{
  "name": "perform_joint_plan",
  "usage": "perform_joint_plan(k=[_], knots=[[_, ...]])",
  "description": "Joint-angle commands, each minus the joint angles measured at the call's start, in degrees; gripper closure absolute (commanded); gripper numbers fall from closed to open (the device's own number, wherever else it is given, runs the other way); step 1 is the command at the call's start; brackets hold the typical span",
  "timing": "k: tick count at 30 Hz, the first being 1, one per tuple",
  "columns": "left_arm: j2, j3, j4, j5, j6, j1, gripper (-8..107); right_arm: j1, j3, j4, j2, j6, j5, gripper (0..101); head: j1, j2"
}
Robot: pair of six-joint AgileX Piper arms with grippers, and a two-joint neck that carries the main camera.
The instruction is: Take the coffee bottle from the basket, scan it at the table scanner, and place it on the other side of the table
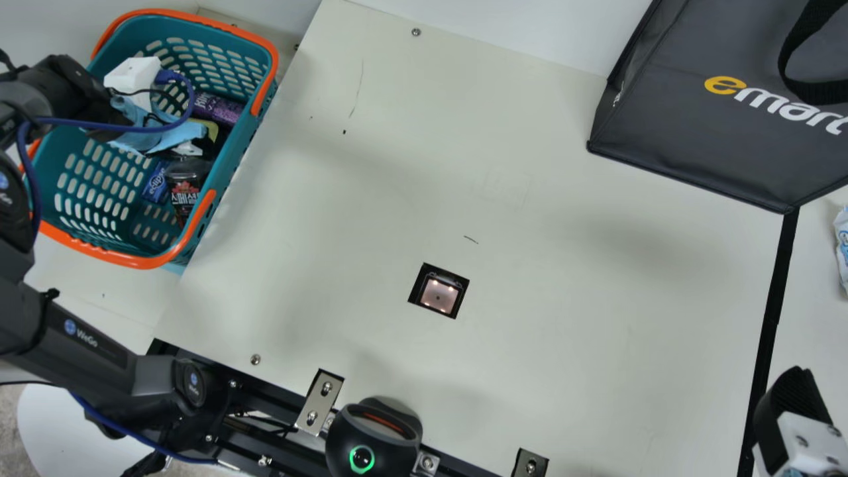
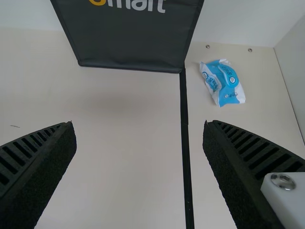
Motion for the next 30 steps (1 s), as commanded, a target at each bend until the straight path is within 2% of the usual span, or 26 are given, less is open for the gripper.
perform_joint_plan(k=[1,15,30], knots=[[-0.78,0.54,0.23,0.19,0.31,0.26,107,0.00,0.00,0.00,0.00,0.00,0.00,6,-1.75,0.23],[-6.48,4.78,0.11,0.16,3.30,2.99,107,0.00,0.00,0.00,0.00,0.00,0.00,6,-1.75,0.23],[-16.51,5.94,-6.91,-1.87,10.19,5.08,107,0.00,0.00,0.00,0.00,0.00,-0.05,6,-1.75,0.23]])
